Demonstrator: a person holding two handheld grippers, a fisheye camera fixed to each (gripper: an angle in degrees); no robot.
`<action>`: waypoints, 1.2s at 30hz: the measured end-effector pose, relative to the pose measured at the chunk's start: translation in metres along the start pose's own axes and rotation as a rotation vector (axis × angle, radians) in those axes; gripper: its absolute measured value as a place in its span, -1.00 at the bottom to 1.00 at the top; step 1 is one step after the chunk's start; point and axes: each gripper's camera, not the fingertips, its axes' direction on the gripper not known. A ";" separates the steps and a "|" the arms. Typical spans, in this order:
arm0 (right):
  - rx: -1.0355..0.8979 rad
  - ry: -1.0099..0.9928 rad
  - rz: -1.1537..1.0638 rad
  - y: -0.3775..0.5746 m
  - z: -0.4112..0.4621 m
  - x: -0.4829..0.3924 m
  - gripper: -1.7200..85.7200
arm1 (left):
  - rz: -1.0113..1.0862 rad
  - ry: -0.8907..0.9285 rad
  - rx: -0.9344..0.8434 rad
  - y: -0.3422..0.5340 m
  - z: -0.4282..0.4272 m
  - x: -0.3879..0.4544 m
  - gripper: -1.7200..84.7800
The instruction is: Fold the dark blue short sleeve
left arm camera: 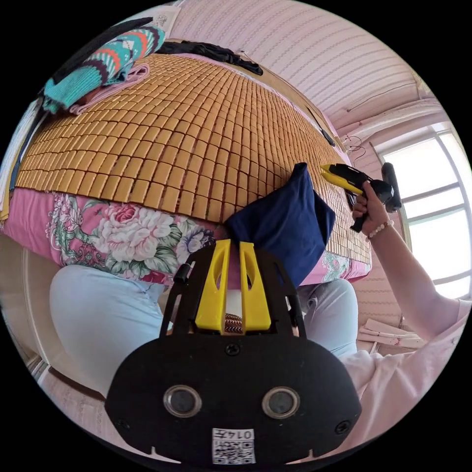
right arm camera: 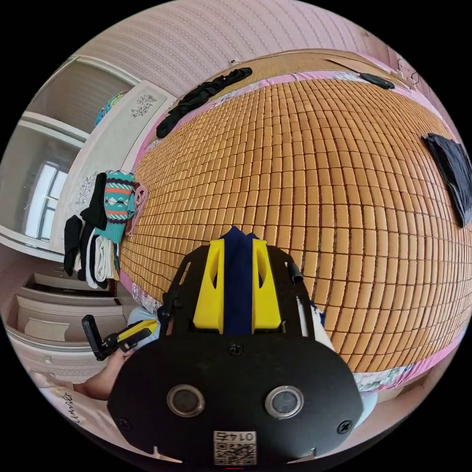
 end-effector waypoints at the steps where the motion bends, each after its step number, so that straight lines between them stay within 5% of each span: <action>1: -0.024 0.056 -0.047 -0.003 0.002 -0.004 -0.68 | 0.000 0.003 0.013 0.001 -0.004 -0.003 -0.85; 9: -0.227 0.225 -0.322 -0.005 0.046 -0.039 -0.64 | 0.099 0.062 -0.019 -0.006 0.015 -0.002 -0.67; 18: -0.189 0.156 -0.379 0.025 0.038 -0.057 -0.85 | 0.261 -0.042 -0.026 0.021 0.028 0.023 -0.90; 29: 0.167 -0.105 -0.416 0.092 -0.091 -0.065 -0.92 | 0.468 -0.018 0.228 0.094 -0.086 0.061 -0.97; 36: 0.281 -0.251 -0.526 0.107 -0.133 -0.109 -0.92 | 0.427 -0.101 0.451 0.142 -0.172 0.054 -0.97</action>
